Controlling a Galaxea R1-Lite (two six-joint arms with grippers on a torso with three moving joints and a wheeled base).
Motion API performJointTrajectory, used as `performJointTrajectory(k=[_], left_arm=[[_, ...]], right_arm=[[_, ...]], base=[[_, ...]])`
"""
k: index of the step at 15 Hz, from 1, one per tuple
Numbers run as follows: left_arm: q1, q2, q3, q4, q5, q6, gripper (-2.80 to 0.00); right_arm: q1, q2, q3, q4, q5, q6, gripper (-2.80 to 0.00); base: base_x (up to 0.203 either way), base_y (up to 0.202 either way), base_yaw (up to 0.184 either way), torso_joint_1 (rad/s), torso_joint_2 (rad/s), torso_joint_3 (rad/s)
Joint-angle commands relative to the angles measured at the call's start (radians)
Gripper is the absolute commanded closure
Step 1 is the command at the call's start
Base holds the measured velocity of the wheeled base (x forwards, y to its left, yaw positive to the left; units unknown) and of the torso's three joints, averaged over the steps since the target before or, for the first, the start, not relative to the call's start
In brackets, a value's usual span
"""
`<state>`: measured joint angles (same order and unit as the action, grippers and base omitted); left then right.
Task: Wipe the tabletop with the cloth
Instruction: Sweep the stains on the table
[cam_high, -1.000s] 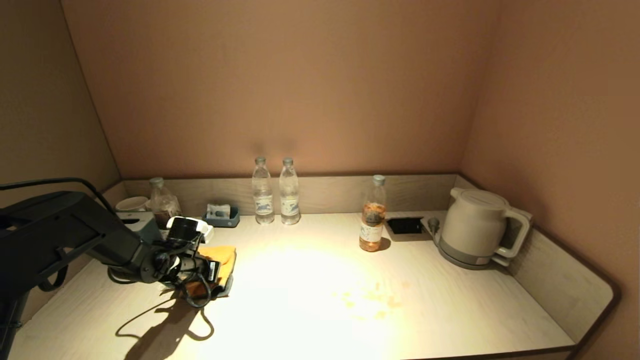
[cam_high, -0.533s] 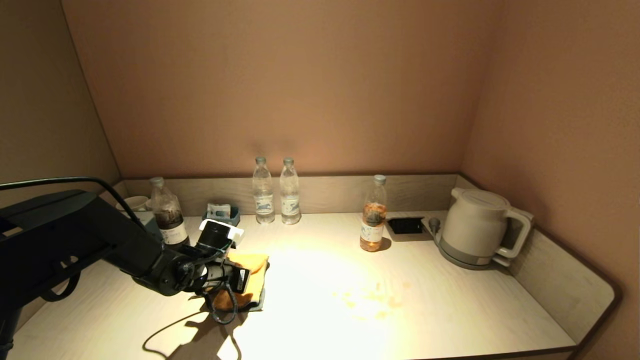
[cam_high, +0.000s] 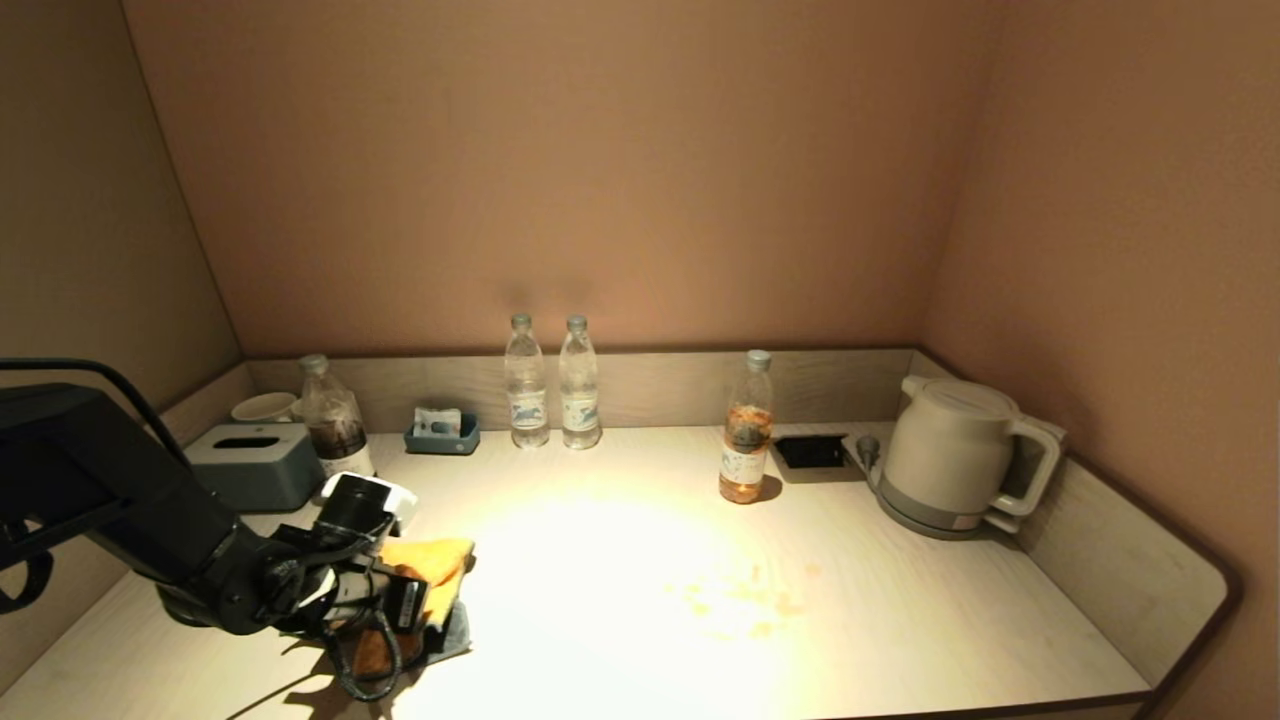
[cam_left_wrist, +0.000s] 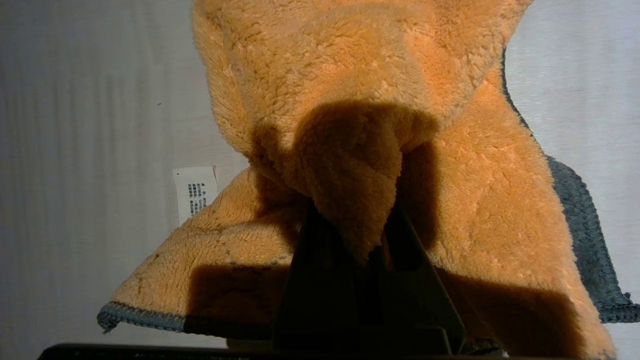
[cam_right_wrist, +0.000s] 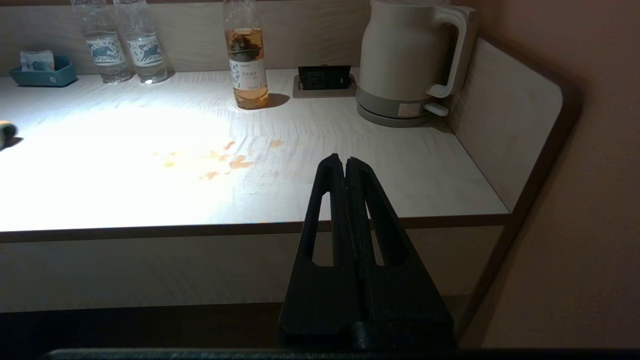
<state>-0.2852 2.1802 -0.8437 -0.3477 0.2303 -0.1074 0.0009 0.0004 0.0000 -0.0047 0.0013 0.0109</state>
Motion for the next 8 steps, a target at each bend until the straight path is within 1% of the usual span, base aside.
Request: performJointTrajectory(k=[1, 2, 3, 4, 5, 6, 8], left_arm=[[0.052, -0.017, 0.038, -0.004, 0.014, 0.002, 0.0], [0.055, -0.018, 0.04, -0.004, 0.015, 0.003, 0.0], [0.095, -0.018, 0.045, -0.006, 0.018, 0.005, 0.0], [0.158, -0.01, 0.043, -0.008, 0.02, 0.011, 0.0], [0.2, 0.012, 0.033, -0.009, 0.021, 0.022, 0.0], [0.228, 0.039, 0.008, -0.012, 0.021, 0.032, 0.0], [0.259, 0.093, -0.043, -0.021, 0.024, 0.04, 0.0]], right_arm=[[0.001, 0.0, 0.0, 0.0, 0.0, 0.0, 0.0], [0.001, 0.0, 0.0, 0.0, 0.0, 0.0, 0.0], [0.001, 0.0, 0.0, 0.0, 0.0, 0.0, 0.0], [0.001, 0.0, 0.0, 0.0, 0.0, 0.0, 0.0], [0.001, 0.0, 0.0, 0.0, 0.0, 0.0, 0.0], [0.001, 0.0, 0.0, -0.001, 0.0, 0.0, 0.0], [0.001, 0.0, 0.0, 0.0, 0.0, 0.0, 0.0]], base=[[0.0, 0.0, 0.0, 0.0, 0.0, 0.0], [0.0, 0.0, 0.0, 0.0, 0.0, 0.0], [0.0, 0.0, 0.0, 0.0, 0.0, 0.0], [0.0, 0.0, 0.0, 0.0, 0.0, 0.0], [0.0, 0.0, 0.0, 0.0, 0.0, 0.0], [0.0, 0.0, 0.0, 0.0, 0.0, 0.0], [0.0, 0.0, 0.0, 0.0, 0.0, 0.0]])
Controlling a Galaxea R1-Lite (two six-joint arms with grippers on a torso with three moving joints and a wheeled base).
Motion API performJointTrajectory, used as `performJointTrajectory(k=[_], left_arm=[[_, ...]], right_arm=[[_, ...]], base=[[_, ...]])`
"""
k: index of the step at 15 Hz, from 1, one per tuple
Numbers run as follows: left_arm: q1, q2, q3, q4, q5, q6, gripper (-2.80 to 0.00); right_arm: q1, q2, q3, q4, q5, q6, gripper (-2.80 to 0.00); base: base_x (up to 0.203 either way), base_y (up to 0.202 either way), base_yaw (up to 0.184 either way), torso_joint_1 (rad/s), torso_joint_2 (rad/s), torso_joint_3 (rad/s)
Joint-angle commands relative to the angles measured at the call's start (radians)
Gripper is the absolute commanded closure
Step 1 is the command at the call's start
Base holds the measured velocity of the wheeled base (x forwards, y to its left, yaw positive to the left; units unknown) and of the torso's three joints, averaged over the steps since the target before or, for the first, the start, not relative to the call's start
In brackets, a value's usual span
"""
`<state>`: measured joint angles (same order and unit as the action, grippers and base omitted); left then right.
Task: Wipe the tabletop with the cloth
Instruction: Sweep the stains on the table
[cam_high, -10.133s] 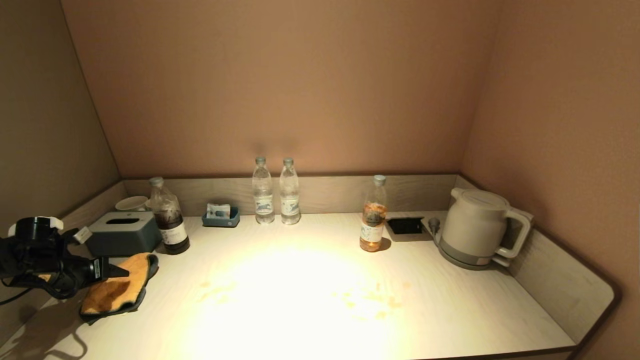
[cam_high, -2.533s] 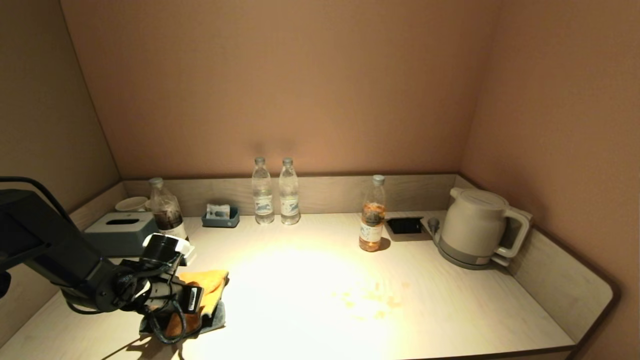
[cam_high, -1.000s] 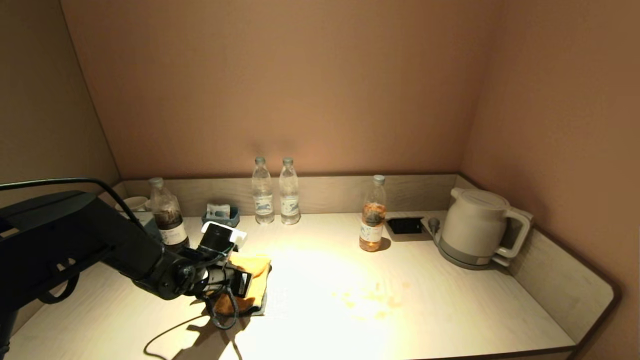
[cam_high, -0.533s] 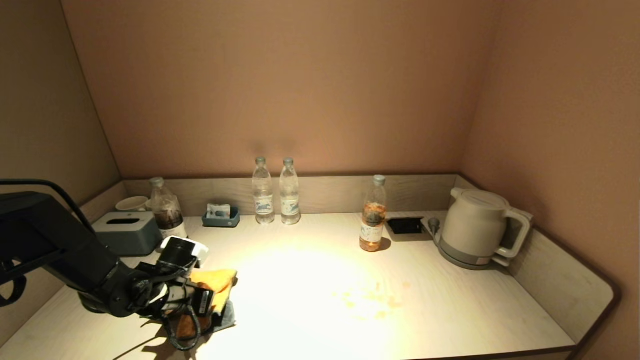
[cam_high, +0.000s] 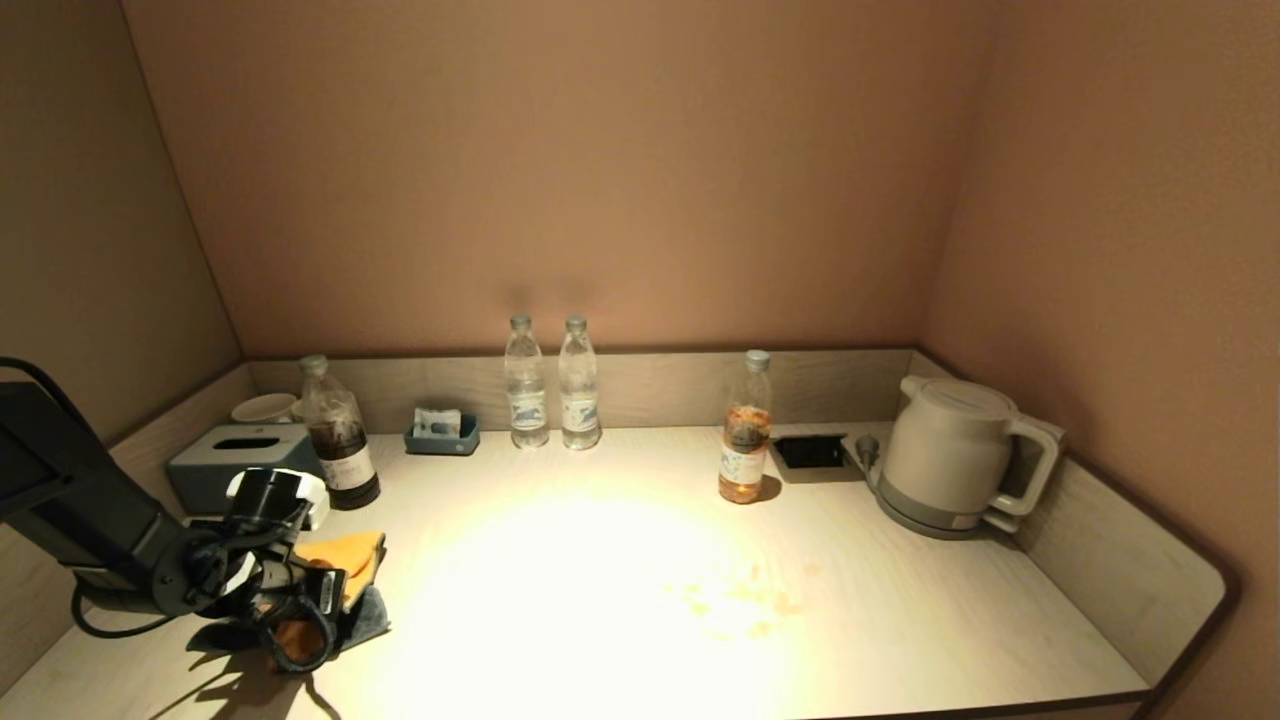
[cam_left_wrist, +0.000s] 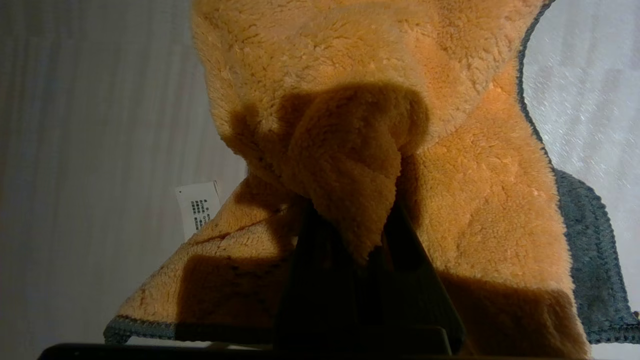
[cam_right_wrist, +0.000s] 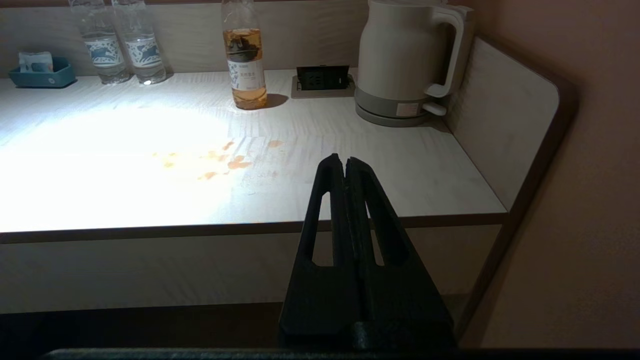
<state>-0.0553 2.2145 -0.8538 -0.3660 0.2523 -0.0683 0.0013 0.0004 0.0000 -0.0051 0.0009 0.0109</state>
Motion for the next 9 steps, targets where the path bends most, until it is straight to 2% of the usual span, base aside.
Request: performJointTrajectory(k=[1, 5, 9], left_arm=[[0.036, 0.073, -0.05, -0.004, 0.002, 0.003, 0.0], [0.027, 0.117, -0.138, 0.01, 0.005, 0.002, 0.0], [-0.087, 0.12, -0.172, 0.006, 0.005, -0.004, 0.0]], right_arm=[[0.0, 0.0, 0.0, 0.001, 0.001, 0.0, 0.0], [0.0, 0.0, 0.0, 0.0, 0.001, 0.0, 0.0], [0.0, 0.0, 0.0, 0.001, 0.001, 0.0, 0.0]], base=[[0.0, 0.0, 0.0, 0.0, 0.0, 0.0], [0.0, 0.0, 0.0, 0.0, 0.0, 0.0], [0.0, 0.0, 0.0, 0.0, 0.0, 0.0]])
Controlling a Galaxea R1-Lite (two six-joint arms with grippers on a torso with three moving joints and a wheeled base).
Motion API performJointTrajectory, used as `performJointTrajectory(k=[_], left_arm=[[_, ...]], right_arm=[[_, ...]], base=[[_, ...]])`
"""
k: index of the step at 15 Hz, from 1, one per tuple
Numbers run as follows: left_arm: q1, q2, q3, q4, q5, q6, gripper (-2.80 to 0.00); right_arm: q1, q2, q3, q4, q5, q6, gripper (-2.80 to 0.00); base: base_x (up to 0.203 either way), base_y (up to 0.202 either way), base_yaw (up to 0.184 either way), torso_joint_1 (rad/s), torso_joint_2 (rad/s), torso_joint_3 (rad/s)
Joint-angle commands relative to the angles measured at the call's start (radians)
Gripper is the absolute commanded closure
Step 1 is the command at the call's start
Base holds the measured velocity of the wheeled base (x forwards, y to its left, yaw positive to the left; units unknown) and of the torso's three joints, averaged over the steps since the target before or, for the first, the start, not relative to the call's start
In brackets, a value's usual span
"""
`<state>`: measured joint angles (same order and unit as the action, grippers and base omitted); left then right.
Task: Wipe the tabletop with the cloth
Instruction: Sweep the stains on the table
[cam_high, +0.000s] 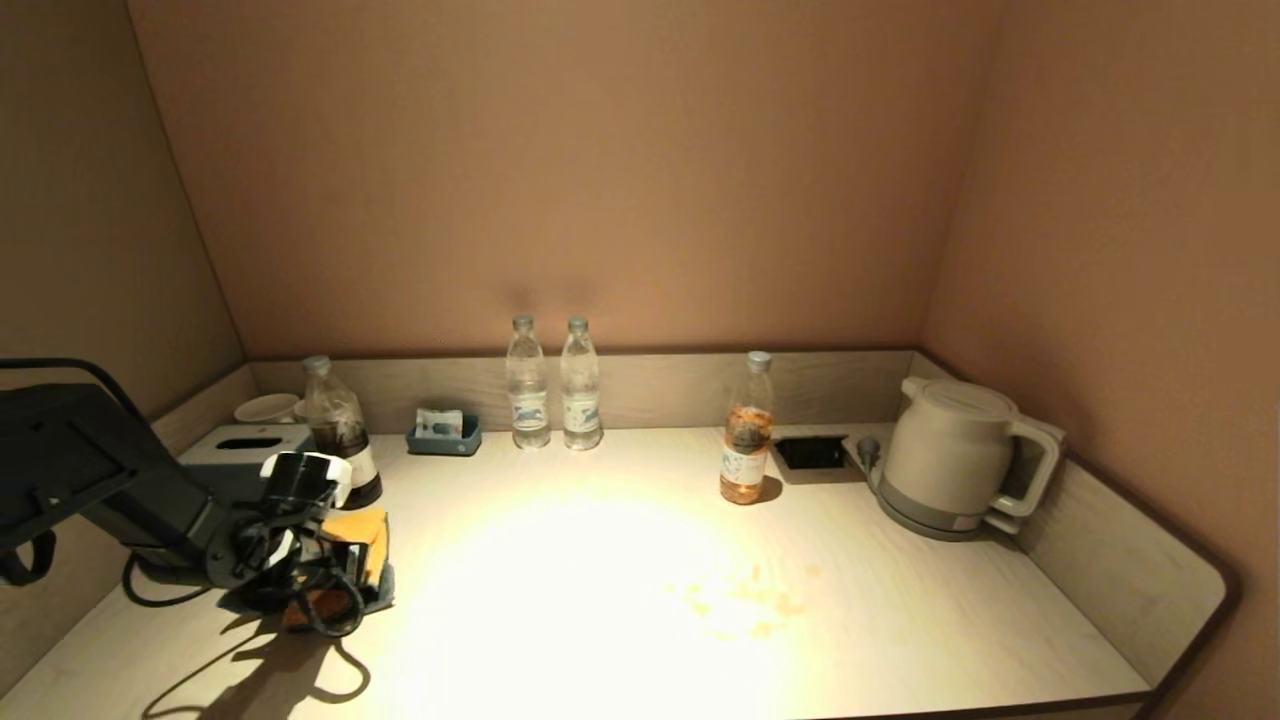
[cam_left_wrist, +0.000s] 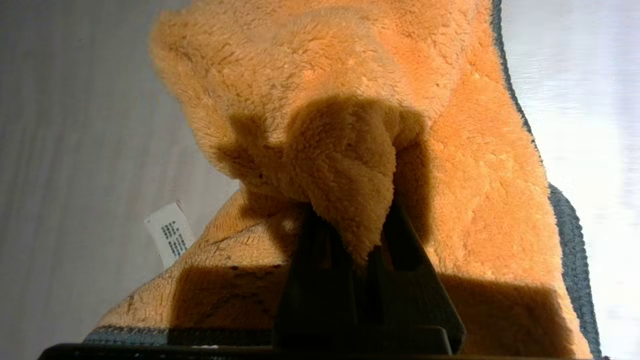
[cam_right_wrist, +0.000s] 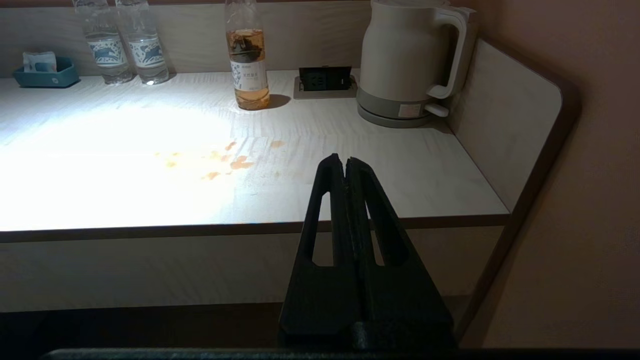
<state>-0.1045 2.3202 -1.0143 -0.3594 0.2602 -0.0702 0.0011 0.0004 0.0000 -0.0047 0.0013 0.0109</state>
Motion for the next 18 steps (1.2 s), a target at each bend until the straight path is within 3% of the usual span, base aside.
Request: performJointTrajectory(k=[1, 8, 15, 18], left_arm=[[-0.065, 0.015, -0.014, -0.004, -0.004, -0.003, 0.0], [-0.193, -0.055, -0.011, -0.001, -0.004, -0.04, 0.0], [-0.245, -0.29, 0.009, 0.005, -0.014, -0.059, 0.0], [-0.284, -0.404, 0.05, 0.014, -0.018, -0.103, 0.0]], right_arm=[[0.0, 0.0, 0.0, 0.0, 0.0, 0.0, 0.0], [0.0, 0.0, 0.0, 0.0, 0.0, 0.0, 0.0], [0.0, 0.0, 0.0, 0.0, 0.0, 0.0, 0.0], [0.0, 0.0, 0.0, 0.0, 0.0, 0.0, 0.0]], base=[[0.0, 0.0, 0.0, 0.0, 0.0, 0.0], [0.0, 0.0, 0.0, 0.0, 0.0, 0.0], [0.0, 0.0, 0.0, 0.0, 0.0, 0.0], [0.0, 0.0, 0.0, 0.0, 0.0, 0.0]])
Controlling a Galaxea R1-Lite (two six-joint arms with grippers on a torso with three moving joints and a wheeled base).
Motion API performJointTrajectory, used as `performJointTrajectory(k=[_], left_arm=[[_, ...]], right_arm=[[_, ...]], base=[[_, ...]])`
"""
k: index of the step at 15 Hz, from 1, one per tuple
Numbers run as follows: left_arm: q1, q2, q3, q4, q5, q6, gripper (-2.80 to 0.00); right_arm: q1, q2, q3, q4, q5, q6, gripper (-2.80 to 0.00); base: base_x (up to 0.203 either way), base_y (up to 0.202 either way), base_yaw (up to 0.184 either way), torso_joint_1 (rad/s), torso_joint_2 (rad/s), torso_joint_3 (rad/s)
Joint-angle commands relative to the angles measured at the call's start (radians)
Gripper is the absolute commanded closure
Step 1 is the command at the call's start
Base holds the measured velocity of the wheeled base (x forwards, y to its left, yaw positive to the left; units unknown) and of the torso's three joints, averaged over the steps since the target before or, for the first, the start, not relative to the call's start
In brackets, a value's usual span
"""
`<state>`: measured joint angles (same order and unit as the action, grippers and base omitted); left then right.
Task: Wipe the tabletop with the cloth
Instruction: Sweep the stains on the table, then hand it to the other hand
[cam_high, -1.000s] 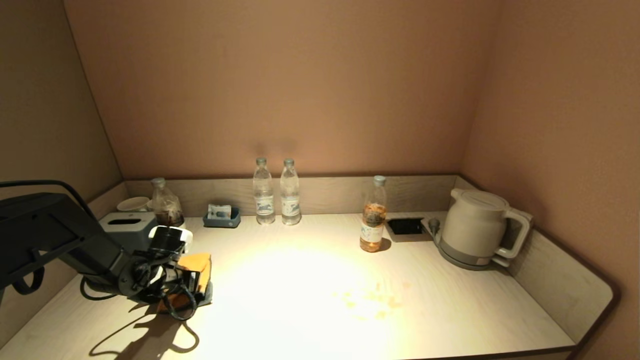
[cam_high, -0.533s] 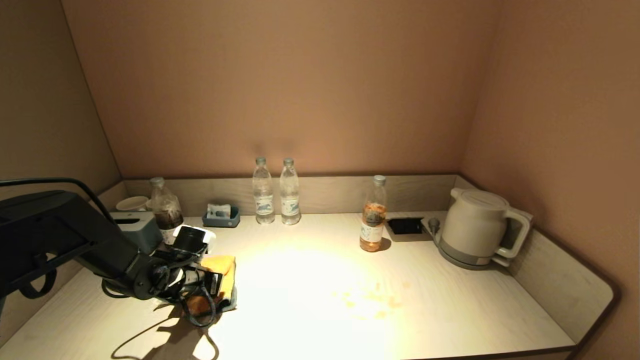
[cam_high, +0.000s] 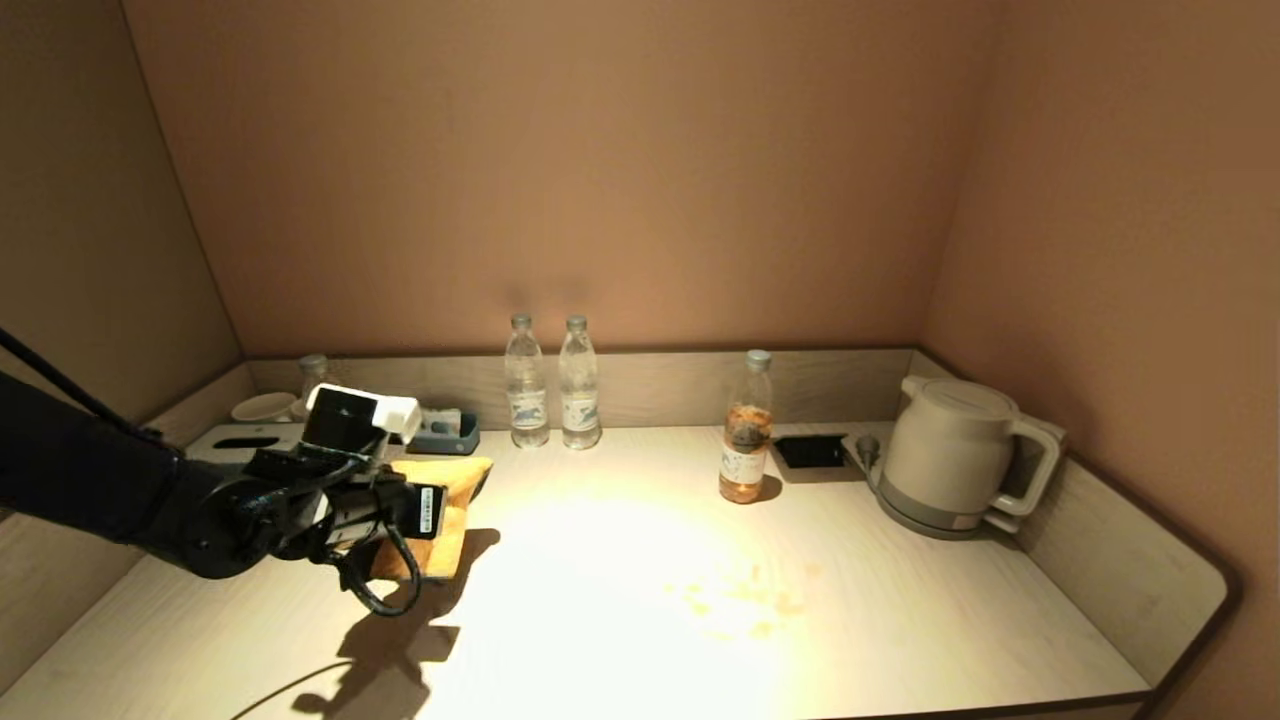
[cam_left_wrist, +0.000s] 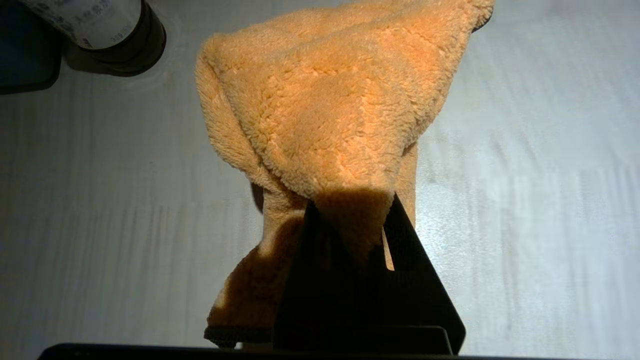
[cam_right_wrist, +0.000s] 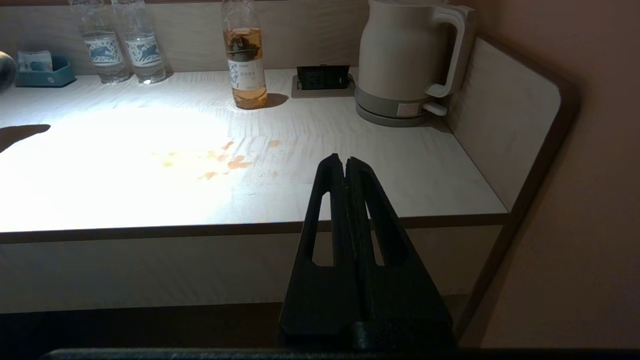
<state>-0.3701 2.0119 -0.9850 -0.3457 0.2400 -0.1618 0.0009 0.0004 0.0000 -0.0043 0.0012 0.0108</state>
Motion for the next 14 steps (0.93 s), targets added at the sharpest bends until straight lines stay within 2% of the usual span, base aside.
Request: performJointTrajectory(k=[1, 9, 14], left_arm=[[-0.027, -0.107, 0.031, 0.002, 0.002, -0.017, 0.0], [-0.089, -0.362, 0.13, 0.002, -0.027, -0.044, 0.0], [-0.11, -0.505, 0.183, 0.002, -0.085, -0.044, 0.0]], right_arm=[[0.001, 0.0, 0.0, 0.0, 0.0, 0.0, 0.0], [0.001, 0.0, 0.0, 0.0, 0.0, 0.0, 0.0], [0.001, 0.0, 0.0, 0.0, -0.001, -0.006, 0.0]], base=[[0.0, 0.0, 0.0, 0.0, 0.0, 0.0], [0.0, 0.0, 0.0, 0.0, 0.0, 0.0], [0.0, 0.0, 0.0, 0.0, 0.0, 0.0]])
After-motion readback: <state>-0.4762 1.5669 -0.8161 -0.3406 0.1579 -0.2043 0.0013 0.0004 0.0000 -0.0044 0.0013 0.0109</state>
